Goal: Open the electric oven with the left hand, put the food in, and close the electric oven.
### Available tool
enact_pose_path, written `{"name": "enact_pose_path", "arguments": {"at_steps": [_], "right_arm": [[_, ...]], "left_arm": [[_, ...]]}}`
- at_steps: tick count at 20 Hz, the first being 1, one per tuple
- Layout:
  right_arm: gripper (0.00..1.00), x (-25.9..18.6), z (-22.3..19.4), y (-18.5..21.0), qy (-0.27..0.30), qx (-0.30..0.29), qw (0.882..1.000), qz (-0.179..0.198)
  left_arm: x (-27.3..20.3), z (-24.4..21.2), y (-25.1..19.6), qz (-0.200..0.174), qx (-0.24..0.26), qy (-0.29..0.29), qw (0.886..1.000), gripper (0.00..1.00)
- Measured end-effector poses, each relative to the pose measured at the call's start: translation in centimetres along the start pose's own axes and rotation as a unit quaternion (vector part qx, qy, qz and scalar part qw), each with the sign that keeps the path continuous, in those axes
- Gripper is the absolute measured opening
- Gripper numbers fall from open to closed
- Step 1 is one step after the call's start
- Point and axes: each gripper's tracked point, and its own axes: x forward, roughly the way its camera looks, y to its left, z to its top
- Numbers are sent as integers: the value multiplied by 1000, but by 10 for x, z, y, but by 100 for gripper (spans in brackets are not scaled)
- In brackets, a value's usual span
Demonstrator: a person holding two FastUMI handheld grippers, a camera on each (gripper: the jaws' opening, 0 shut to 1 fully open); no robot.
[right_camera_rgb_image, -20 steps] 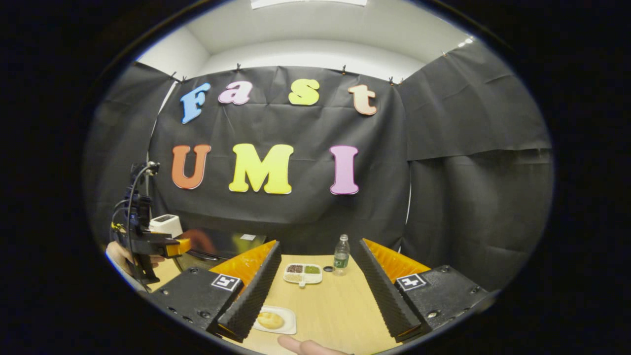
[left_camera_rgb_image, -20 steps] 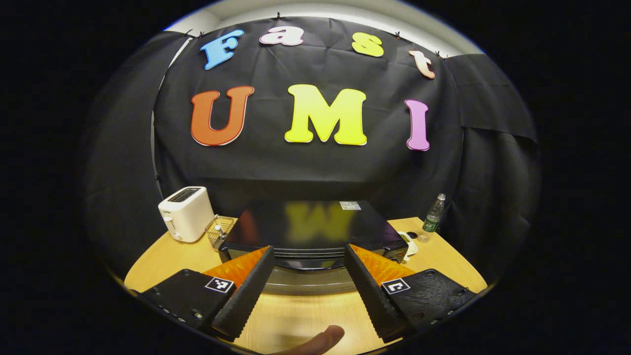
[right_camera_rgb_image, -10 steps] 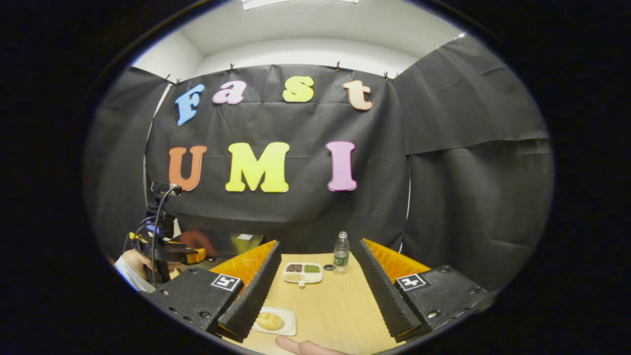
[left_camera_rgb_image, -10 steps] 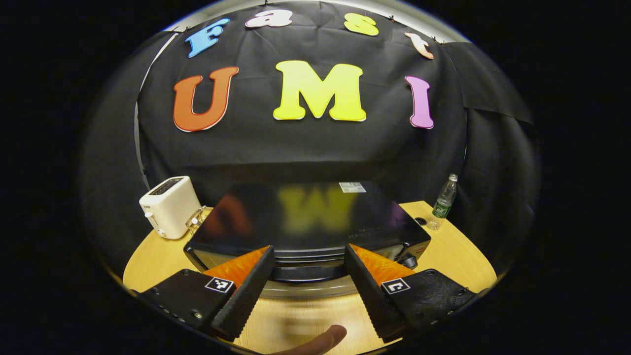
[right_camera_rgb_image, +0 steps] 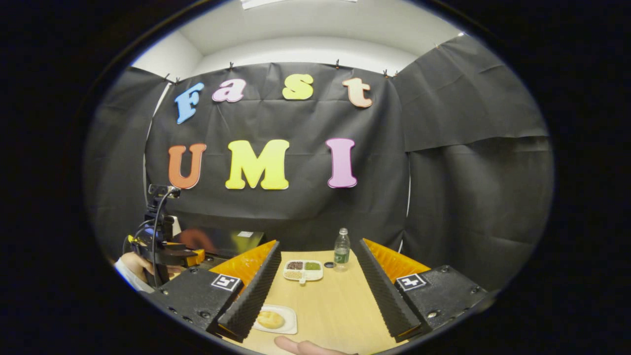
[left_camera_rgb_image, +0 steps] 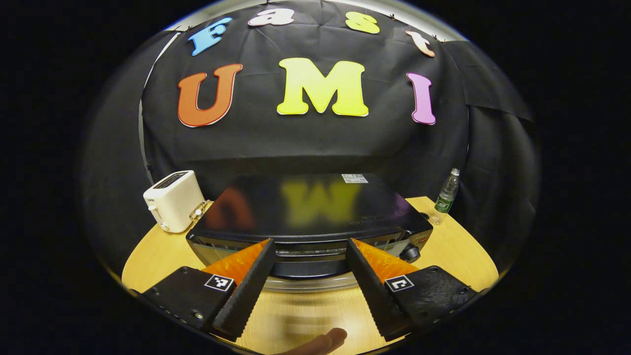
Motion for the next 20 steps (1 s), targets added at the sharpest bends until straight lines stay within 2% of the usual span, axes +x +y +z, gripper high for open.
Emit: {"name": "enact_pose_path", "arguments": {"at_steps": [17,20], "right_arm": [[96,-22,-11,-5,12,8,1000,-9],[96,-24,-8,-23,-5,-1,999,-45]], "left_arm": [[-62,-63,-6,-2,5,-7,1000,96],[-71,-78,-8,5,6,-6,1000,96]]}}
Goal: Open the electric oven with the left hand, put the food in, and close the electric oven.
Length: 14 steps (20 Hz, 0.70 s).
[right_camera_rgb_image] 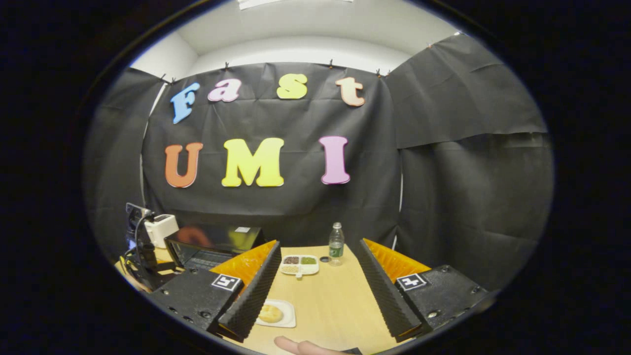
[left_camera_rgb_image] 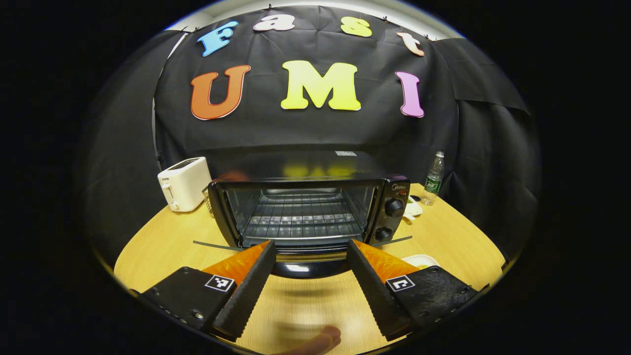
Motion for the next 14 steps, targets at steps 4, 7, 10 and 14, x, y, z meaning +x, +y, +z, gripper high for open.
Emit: {"name": "enact_pose_path", "arguments": {"at_steps": [4,7,10,14], "right_arm": [[96,-5,-5,1,-6,12,1000,3],[96,-3,-12,2,2,14,1000,8],[96,-6,-16,3,5,7,1000,8],[96,-6,-22,11,6,-5,1000,15]], "left_arm": [[-11,-34,-1,8,-5,11,1000,96],[-17,-61,-3,17,9,25,1000,96],[-18,-90,-4,15,0,50,999,96],[-15,-113,-5,18,12,75,997,94]]}}
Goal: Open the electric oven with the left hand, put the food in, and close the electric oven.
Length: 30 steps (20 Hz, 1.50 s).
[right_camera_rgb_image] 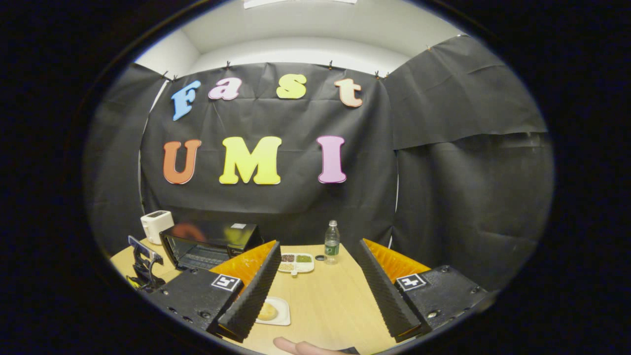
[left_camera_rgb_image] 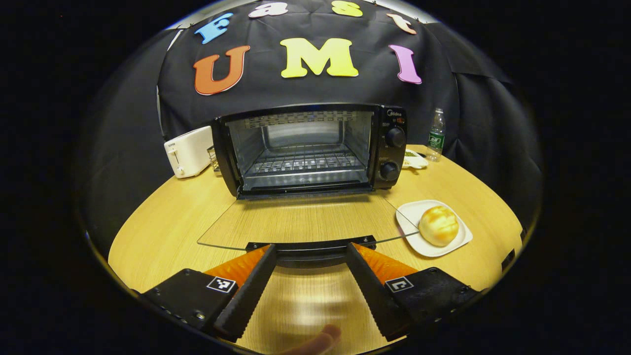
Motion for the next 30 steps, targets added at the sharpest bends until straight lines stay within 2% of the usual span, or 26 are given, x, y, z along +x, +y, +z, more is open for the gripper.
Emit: {"name": "enact_pose_path", "arguments": {"at_steps": [4,9,16,18,22,26,30], "right_arm": [[96,1,-11,6,11,1,1000,7],[96,5,-27,13,26,-1,1000,13],[96,19,-65,38,51,-10,998,38],[100,27,-81,48,60,-13,997,45],[96,42,-128,73,95,-23,993,61],[100,58,-179,103,130,-22,987,86],[96,75,-227,127,162,-25,981,102]], "left_arm": [[6,-21,0,-7,-24,30,999,94],[-11,-5,4,-14,-28,9,999,94],[-84,73,30,-1,-35,-86,996,94],[-115,104,41,8,-37,-126,991,94],[-174,156,62,32,-45,-201,978,94],[-236,191,77,45,-44,-271,960,94],[-267,207,88,60,-28,-303,951,93]]}}
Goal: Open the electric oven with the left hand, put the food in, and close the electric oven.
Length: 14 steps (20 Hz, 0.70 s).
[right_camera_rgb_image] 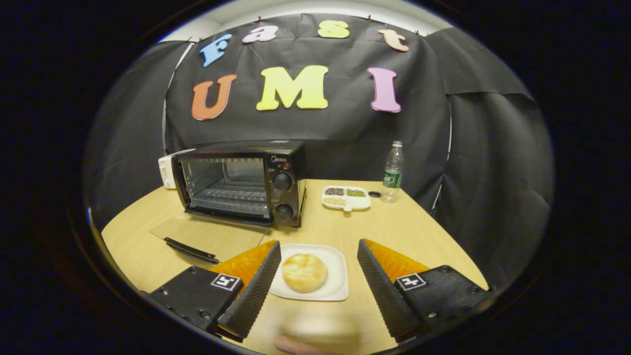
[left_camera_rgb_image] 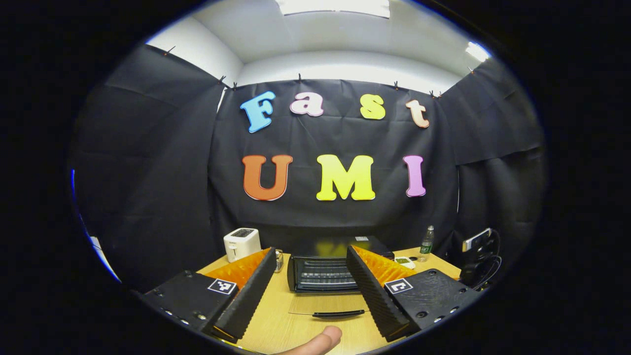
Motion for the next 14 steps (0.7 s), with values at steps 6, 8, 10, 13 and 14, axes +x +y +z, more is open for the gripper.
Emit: {"name": "enact_pose_path", "arguments": {"at_steps": [6,8,10,13,14], "right_arm": [[97,38,-41,24,40,0,999,25],[96,47,-53,20,61,2,998,16],[97,53,-67,15,86,17,996,12],[97,57,-77,17,111,37,993,18],[100,57,-75,18,106,38,993,21]], "left_arm": [[-7,5,3,-1,-3,-7,1000,93],[-5,0,5,1,-5,-1,1000,93],[-1,-6,5,1,-6,5,1000,94],[-1,-13,6,2,-6,14,1000,93],[1,-15,5,0,-6,15,1000,93]]}}
